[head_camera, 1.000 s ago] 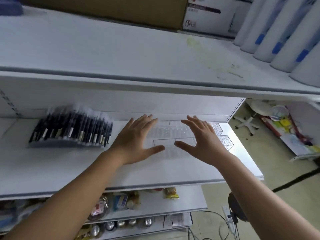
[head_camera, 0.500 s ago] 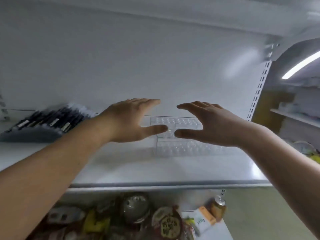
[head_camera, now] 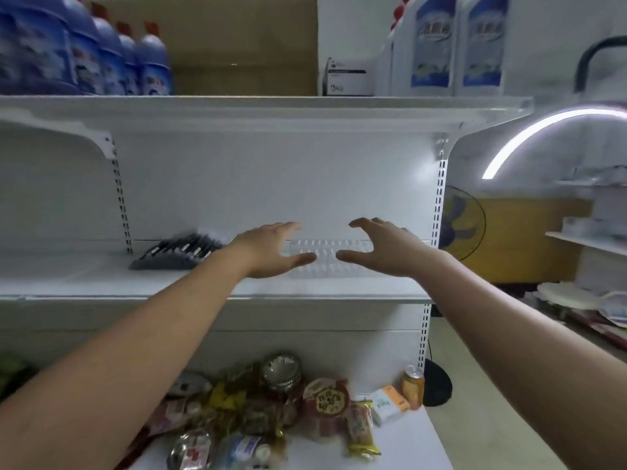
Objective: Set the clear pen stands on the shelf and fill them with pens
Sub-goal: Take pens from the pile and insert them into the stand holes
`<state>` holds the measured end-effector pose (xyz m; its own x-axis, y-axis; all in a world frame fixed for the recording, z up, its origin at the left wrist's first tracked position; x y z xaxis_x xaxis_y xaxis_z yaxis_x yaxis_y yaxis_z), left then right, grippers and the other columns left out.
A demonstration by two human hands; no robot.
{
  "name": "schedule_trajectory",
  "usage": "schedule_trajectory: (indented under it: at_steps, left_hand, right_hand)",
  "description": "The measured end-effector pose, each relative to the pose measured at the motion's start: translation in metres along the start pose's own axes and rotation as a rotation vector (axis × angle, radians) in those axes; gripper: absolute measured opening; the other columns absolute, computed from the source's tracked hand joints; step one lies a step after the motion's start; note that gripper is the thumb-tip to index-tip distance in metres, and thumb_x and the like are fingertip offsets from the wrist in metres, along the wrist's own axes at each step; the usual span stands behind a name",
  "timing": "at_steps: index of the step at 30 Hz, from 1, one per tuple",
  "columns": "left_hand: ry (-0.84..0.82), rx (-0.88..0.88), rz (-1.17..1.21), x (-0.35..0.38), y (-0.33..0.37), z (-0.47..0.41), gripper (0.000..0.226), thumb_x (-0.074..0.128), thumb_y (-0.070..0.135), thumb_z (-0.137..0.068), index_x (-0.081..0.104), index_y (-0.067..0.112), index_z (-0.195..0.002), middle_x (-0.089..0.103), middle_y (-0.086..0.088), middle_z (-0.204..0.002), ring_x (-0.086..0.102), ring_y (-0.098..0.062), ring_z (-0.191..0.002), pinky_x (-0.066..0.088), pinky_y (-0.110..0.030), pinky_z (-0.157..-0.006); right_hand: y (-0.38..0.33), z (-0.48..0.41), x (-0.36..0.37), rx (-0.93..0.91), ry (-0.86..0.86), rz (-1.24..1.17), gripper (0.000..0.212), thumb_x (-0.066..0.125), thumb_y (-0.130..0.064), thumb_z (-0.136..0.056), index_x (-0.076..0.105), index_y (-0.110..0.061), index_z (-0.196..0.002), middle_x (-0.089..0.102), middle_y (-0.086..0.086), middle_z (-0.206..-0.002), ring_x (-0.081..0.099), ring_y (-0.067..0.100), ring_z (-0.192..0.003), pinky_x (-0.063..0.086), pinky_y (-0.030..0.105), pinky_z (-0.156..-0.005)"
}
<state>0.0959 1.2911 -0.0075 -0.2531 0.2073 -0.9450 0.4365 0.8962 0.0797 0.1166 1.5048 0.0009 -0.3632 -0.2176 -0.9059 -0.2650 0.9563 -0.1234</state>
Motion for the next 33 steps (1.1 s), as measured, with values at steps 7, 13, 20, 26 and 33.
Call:
schedule_trajectory:
  at_steps: [7,13,20,26,33]
  left_hand:
    - [0.033,-0.051,-0.023,0.001,-0.011,0.014,0.102,0.041,0.095,-0.084,0.026,0.035,-0.165,0.03,0.012,-0.171,0.03,-0.017,-0.157,0.035,-0.048,-0.122]
    - [0.08,0.026,-0.023,0.036,-0.038,-0.031,0.1,0.036,0.096,-0.083,0.026,0.038,-0.164,0.031,0.015,-0.17,0.032,-0.014,-0.155,0.034,-0.046,-0.123]
    - [0.032,0.031,0.014,0.039,-0.057,-0.09,0.089,0.041,0.089,-0.089,0.029,0.04,-0.162,0.032,0.016,-0.169,0.036,-0.016,-0.153,0.036,-0.042,-0.118]
    - [0.132,0.027,0.035,0.01,-0.048,-0.07,0.091,0.037,0.092,-0.088,0.027,0.042,-0.162,0.03,0.016,-0.17,0.033,-0.015,-0.154,0.036,-0.047,-0.119]
    - [0.06,-0.015,-0.003,0.017,-0.045,-0.034,0.092,0.039,0.092,-0.088,0.026,0.04,-0.163,0.031,0.015,-0.17,0.033,-0.016,-0.155,0.036,-0.045,-0.119]
  right_hand:
    - [0.0,0.006,0.0,-0.021,0.041,-0.011,0.093,0.052,-0.088,-0.083,0.035,-0.034,-0.157,0.048,0.0,-0.156,0.049,0.024,-0.14,0.033,0.046,-0.116]
    - [-0.002,-0.04,0.023,-0.121,0.08,0.055,0.093,0.05,-0.089,-0.083,0.034,-0.036,-0.158,0.047,-0.001,-0.156,0.049,0.024,-0.139,0.032,0.044,-0.119]
    - [0.011,-0.094,0.039,-0.078,0.004,0.074,0.093,0.049,-0.088,-0.084,0.036,-0.033,-0.157,0.049,0.002,-0.156,0.049,0.026,-0.14,0.031,0.045,-0.12]
    - [0.001,-0.082,0.035,-0.076,0.018,0.06,0.094,0.046,-0.091,-0.084,0.037,-0.032,-0.157,0.049,0.002,-0.157,0.052,0.024,-0.138,0.035,0.048,-0.118]
    - [-0.023,-0.046,0.038,-0.097,-0.014,0.055,0.09,0.049,-0.087,-0.085,0.037,-0.033,-0.157,0.051,0.0,-0.152,0.053,0.023,-0.135,0.035,0.046,-0.116]
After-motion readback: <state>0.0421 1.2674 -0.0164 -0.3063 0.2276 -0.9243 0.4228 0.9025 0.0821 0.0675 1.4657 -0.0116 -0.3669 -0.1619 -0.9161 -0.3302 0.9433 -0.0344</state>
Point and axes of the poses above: each hand's wrist, its own z-axis away from the middle knuckle, its own x-axis out of the palm, y = z × x, the point moved 10 cm from there along -z, towards the middle knuckle
